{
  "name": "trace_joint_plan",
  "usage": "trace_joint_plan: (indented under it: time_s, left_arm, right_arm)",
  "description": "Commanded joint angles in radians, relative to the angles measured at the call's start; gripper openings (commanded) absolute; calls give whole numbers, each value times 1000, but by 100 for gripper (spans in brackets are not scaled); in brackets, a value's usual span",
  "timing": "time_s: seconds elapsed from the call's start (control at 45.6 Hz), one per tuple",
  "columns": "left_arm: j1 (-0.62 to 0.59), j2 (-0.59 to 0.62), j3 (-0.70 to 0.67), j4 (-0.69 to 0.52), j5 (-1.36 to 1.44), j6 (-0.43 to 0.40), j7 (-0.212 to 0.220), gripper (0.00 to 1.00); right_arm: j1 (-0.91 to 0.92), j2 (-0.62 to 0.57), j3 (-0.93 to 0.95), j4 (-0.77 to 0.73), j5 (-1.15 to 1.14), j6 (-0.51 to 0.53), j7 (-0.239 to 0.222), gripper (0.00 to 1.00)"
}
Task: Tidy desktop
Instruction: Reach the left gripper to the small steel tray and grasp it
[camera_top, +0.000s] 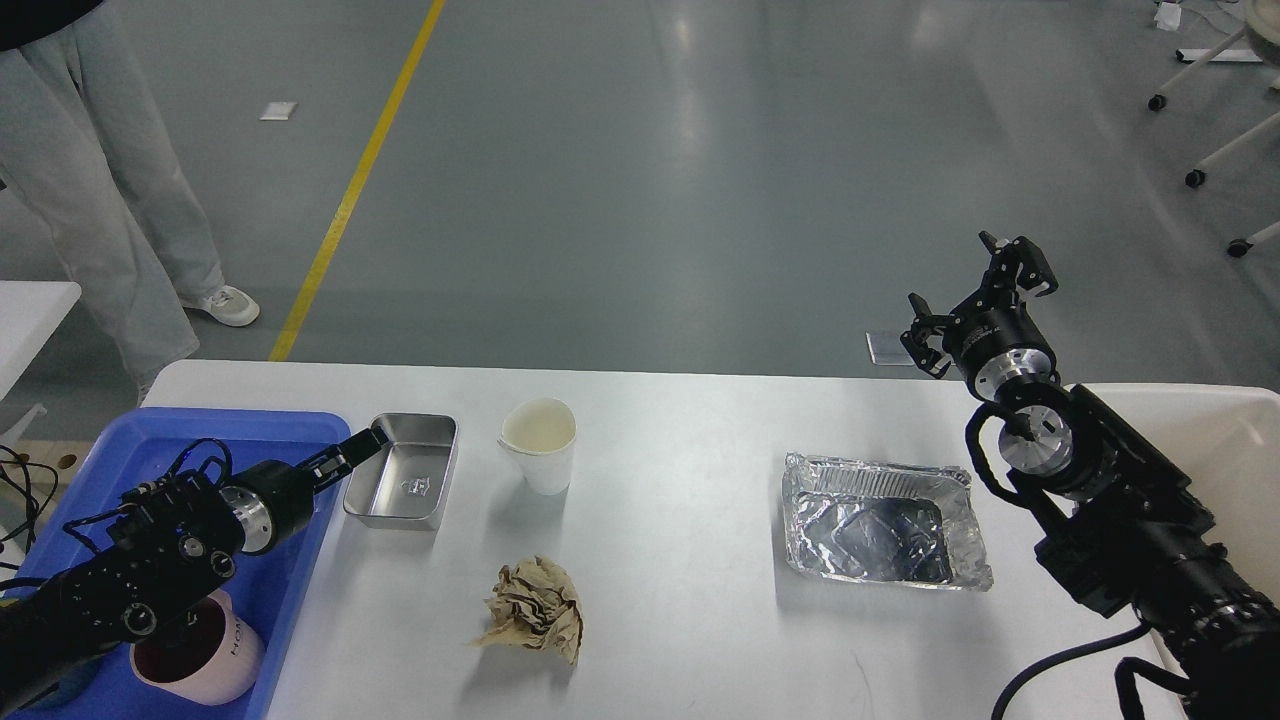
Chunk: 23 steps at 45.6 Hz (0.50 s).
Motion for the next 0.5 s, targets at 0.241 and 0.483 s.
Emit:
trace_joint_plan:
  time_s: [0.241, 0.483]
  left_arm:
    - [-3, 3, 40, 0, 0, 0, 0, 64]
    - [-5, 0, 72, 22, 0, 0, 0, 62]
  right_arm:
    - [0, 0, 0, 0, -6, -2, 0, 100]
    - [0, -1, -1, -1, -6, -3, 0, 100]
